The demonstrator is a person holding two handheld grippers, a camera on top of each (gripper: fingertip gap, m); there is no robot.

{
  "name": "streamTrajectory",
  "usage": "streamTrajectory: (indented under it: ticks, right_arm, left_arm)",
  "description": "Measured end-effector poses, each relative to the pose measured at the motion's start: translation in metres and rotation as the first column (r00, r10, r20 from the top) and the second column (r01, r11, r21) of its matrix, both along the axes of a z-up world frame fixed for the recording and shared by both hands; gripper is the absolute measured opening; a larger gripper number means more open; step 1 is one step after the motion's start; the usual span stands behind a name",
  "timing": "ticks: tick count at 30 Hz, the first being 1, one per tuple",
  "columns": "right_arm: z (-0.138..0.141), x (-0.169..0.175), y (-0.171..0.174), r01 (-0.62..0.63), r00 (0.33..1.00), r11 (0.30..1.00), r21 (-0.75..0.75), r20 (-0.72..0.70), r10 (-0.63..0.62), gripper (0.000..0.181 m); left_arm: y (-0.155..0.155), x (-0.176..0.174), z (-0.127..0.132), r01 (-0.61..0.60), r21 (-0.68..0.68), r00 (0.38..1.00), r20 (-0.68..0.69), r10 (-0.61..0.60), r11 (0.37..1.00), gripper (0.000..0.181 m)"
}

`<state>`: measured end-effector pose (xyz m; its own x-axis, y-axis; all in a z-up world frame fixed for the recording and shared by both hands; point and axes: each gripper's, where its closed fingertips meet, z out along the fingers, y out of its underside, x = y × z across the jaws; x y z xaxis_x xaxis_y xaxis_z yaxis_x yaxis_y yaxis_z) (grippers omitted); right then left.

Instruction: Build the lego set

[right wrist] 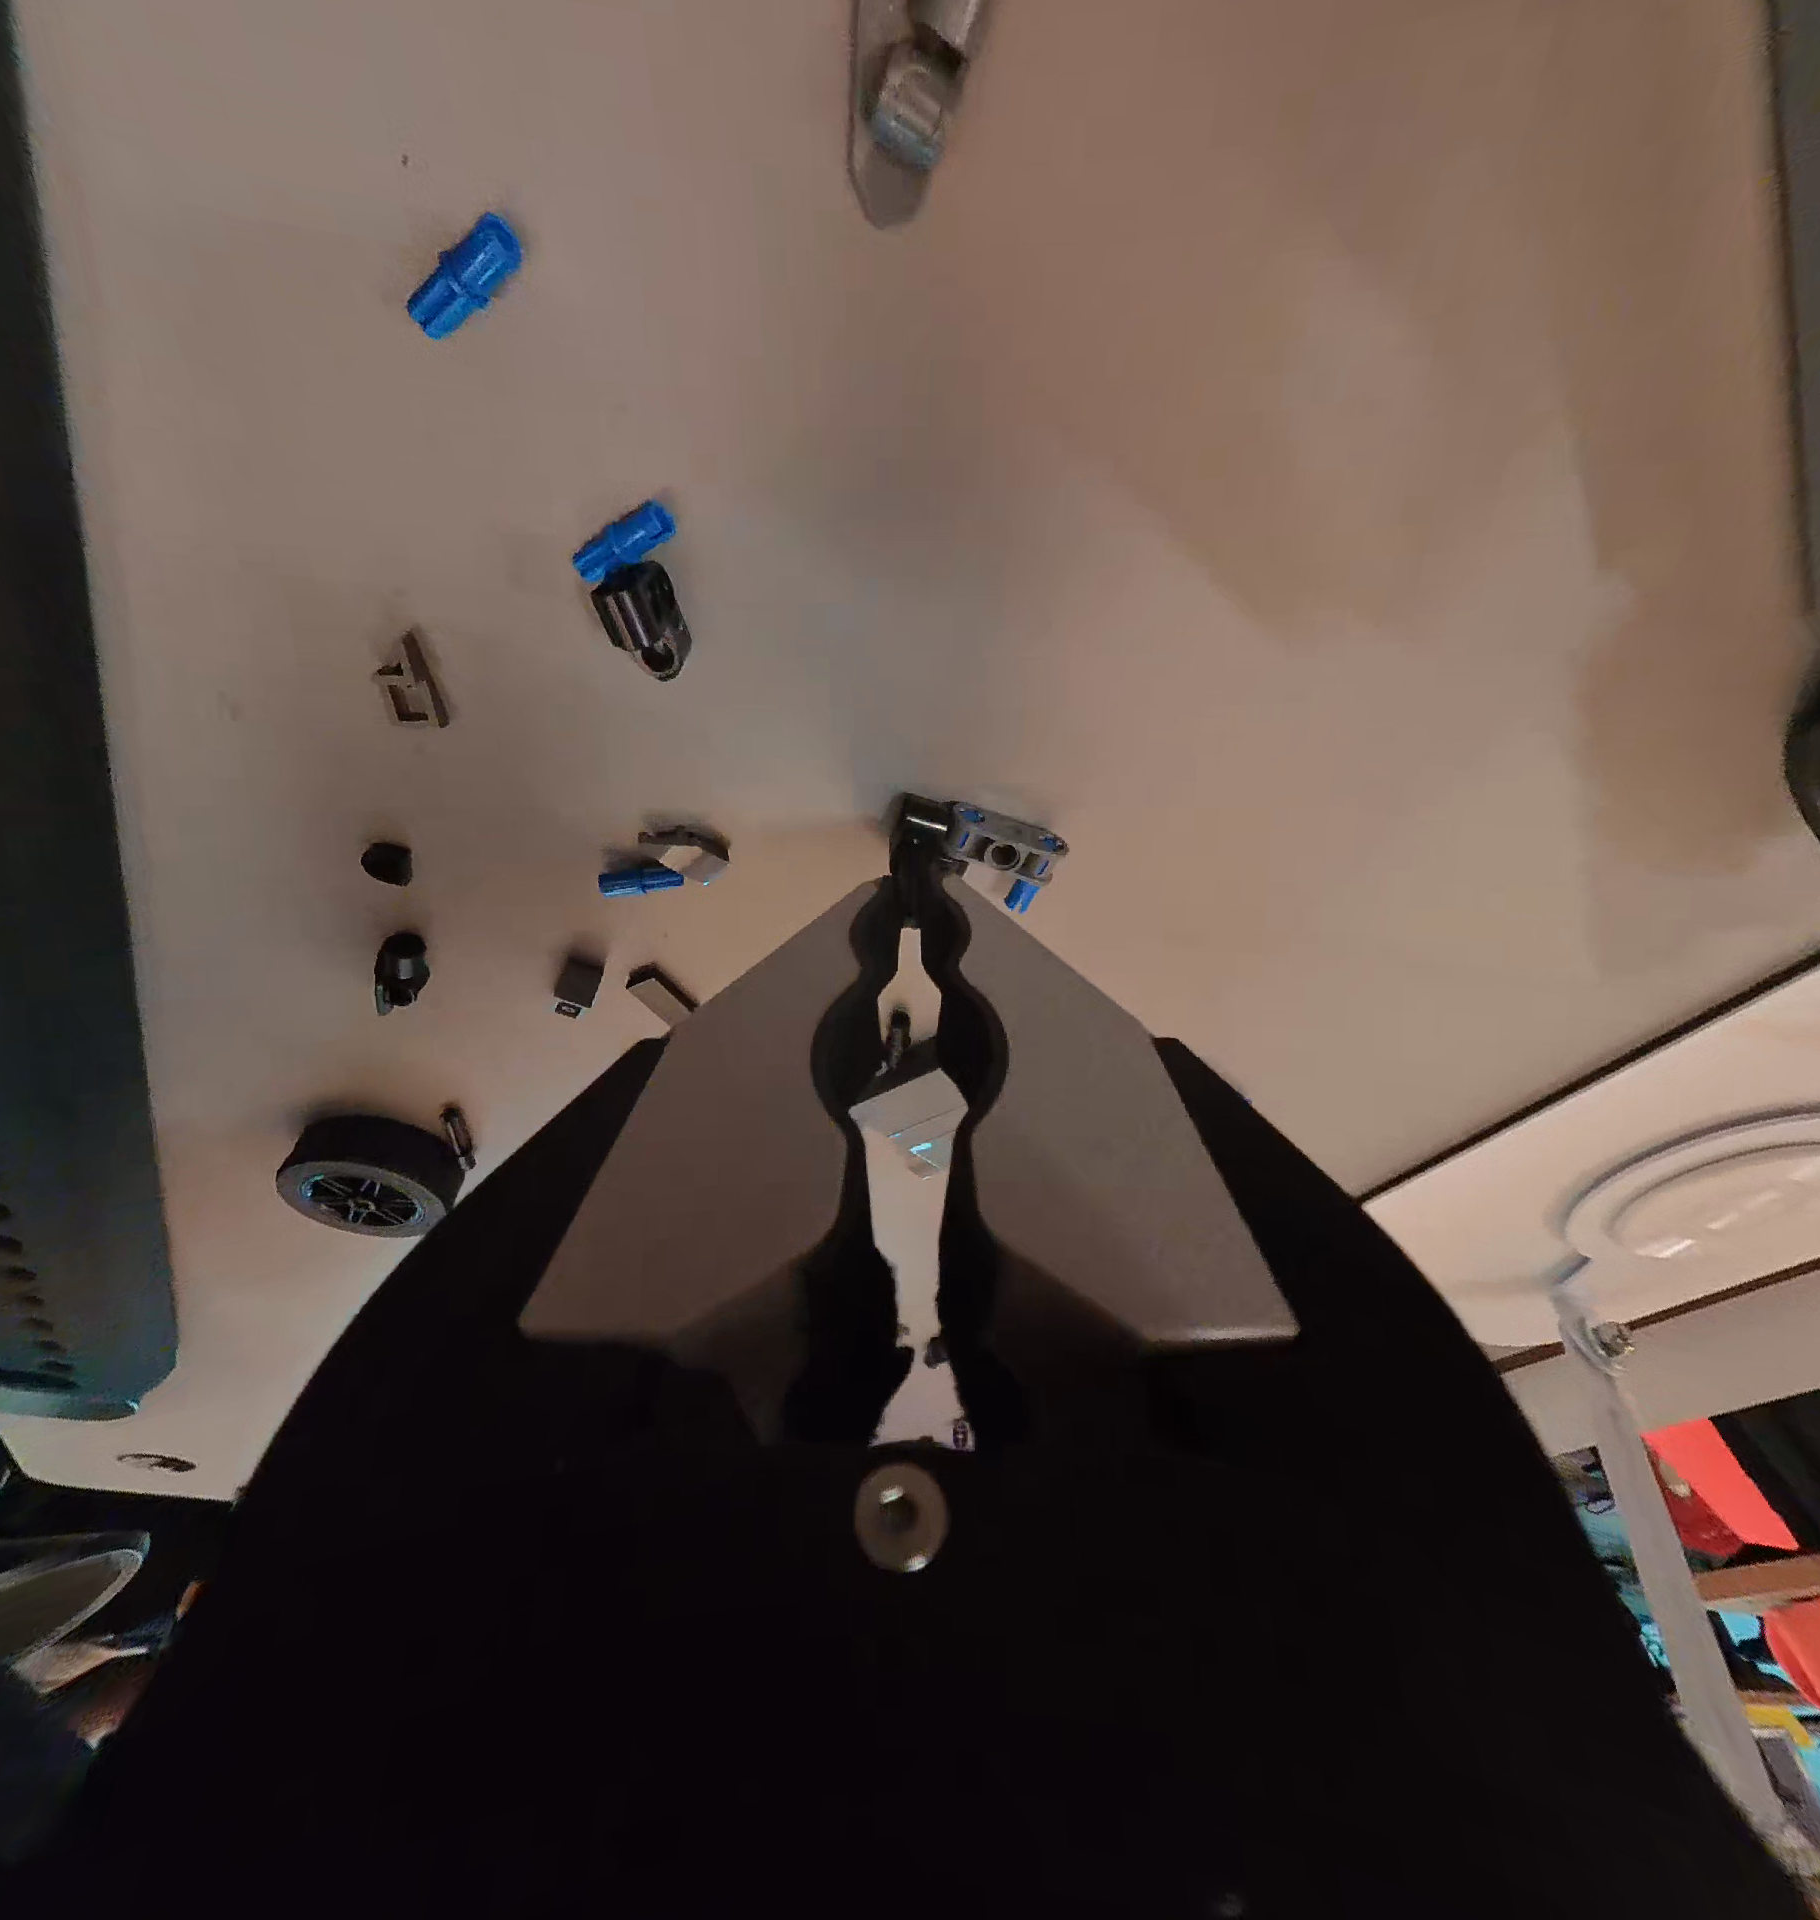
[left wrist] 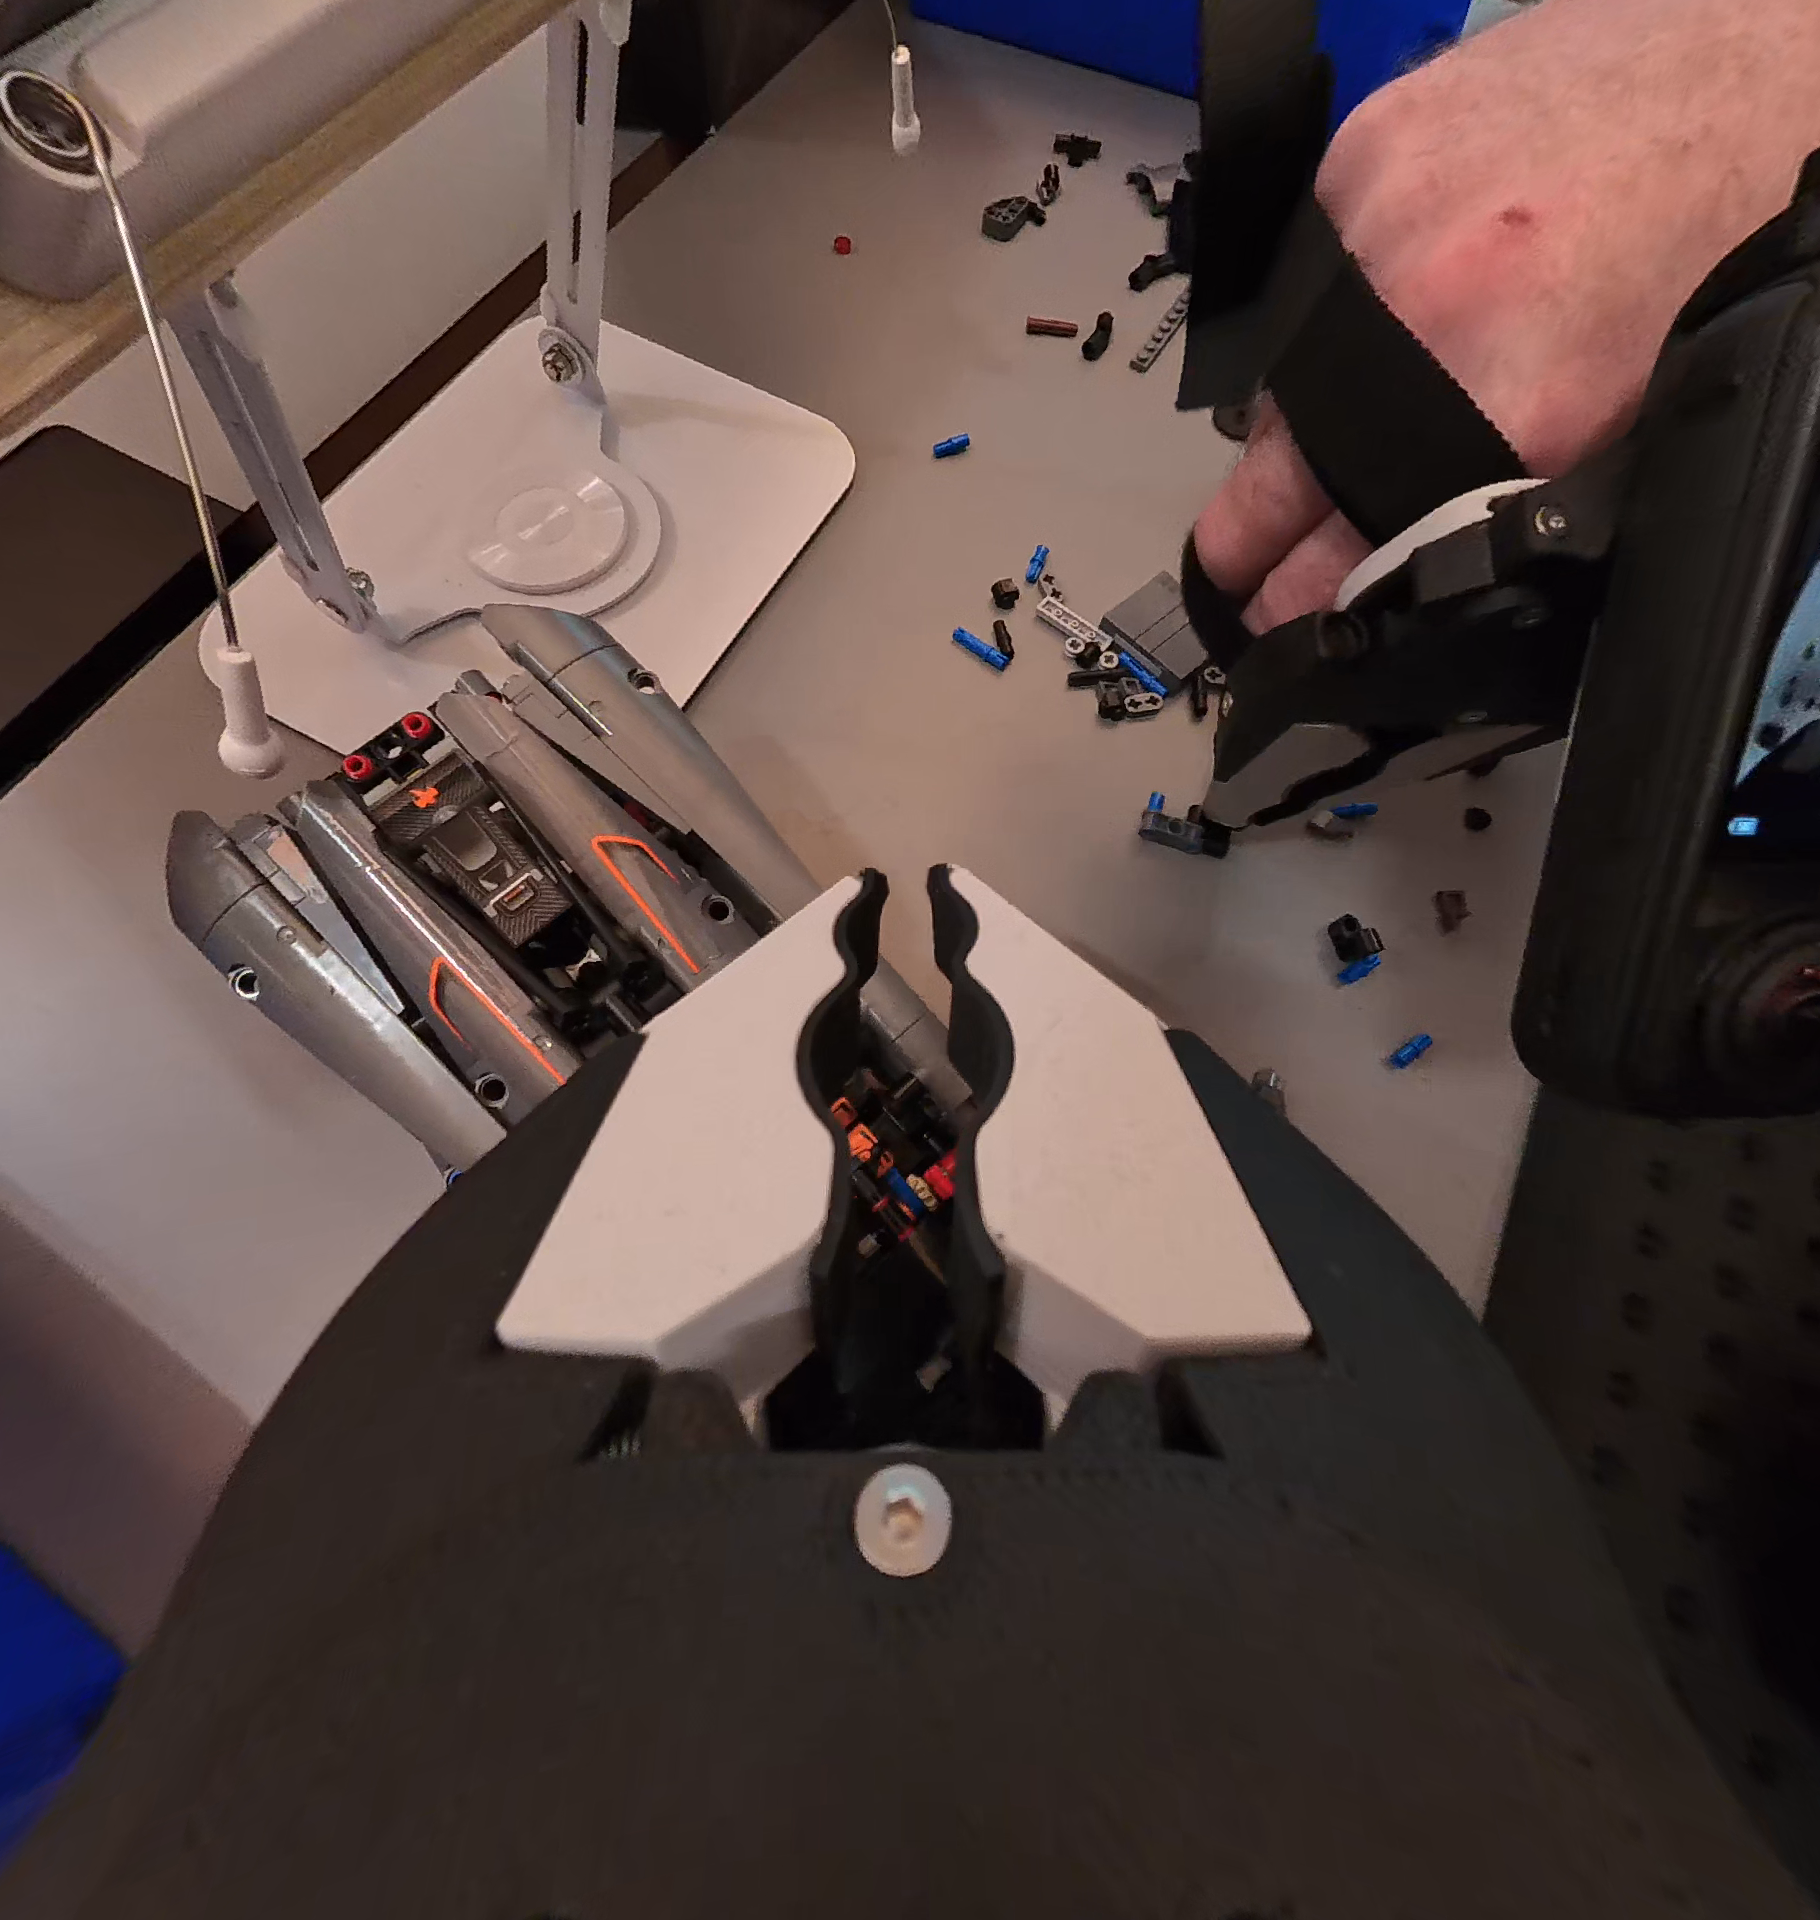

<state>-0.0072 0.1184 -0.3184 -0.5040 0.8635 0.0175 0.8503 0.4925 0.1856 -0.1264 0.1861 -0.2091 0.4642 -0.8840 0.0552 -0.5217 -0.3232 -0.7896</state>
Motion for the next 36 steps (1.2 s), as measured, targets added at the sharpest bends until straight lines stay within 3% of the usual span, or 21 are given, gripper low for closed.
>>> streamTrajectory:
  ticks: [5,9,11,14,16,23,27,31,33,36]
  right_arm:
    - [0.016,-0.001,0.005,0.105,0.991,0.994,-0.032,-0.084,-0.107,0.015]
    - [0.021,-0.004,-0.010,0.115,0.977,0.986,-0.122,-0.164,-0.134,0.012]
    - [0.020,0.004,-0.003,0.167,0.968,0.981,-0.094,-0.171,-0.181,0.014]
    - [0.031,0.006,0.015,0.321,0.888,0.939,-0.123,-0.306,-0.343,0.016]
    - [0.033,0.007,0.015,0.353,0.842,0.922,-0.161,-0.375,-0.388,0.012]
    - [0.005,-0.001,-0.001,0.304,0.838,0.926,-0.225,-0.398,-0.372,0.005]
    - [0.008,-0.008,0.000,0.273,0.814,0.934,-0.233,-0.462,-0.353,0.001]
    - [0.032,-0.016,0.008,0.264,0.758,0.954,-0.139,-0.582,-0.294,0.001]
    - [0.052,-0.022,0.018,0.271,0.718,0.962,-0.016,-0.663,-0.214,0.001]
    - [0.095,-0.034,0.036,0.328,0.620,0.919,0.220,-0.784,-0.034,0.000]
  left_arm:
    - [0.000,0.001,-0.001,0.005,0.014,1.000,-0.007,-0.005,1.000,0.008]
    - [-0.001,0.006,-0.002,0.023,0.017,1.000,-0.001,-0.023,1.000,0.009]
    - [-0.002,0.008,-0.005,0.032,0.019,0.999,-0.009,-0.032,0.999,0.010]
    - [-0.002,0.009,-0.008,0.038,0.027,0.999,-0.025,-0.037,0.999,0.011]
    - [-0.002,0.011,-0.007,0.041,0.033,0.999,-0.023,-0.040,0.999,0.011]
    - [-0.003,0.017,-0.010,0.069,0.052,0.997,-0.031,-0.068,0.996,0.015]
    - [-0.004,0.020,-0.009,0.082,0.076,0.996,-0.035,-0.080,0.994,0.019]
    - [-0.006,0.024,-0.007,0.087,0.064,0.996,-0.004,-0.087,0.994,0.024]
    - [-0.008,0.028,-0.004,0.097,0.057,0.995,0.028,-0.099,0.994,0.028]
    - [-0.013,0.036,0.009,0.121,0.034,0.981,0.148,-0.125,0.992,0.030]
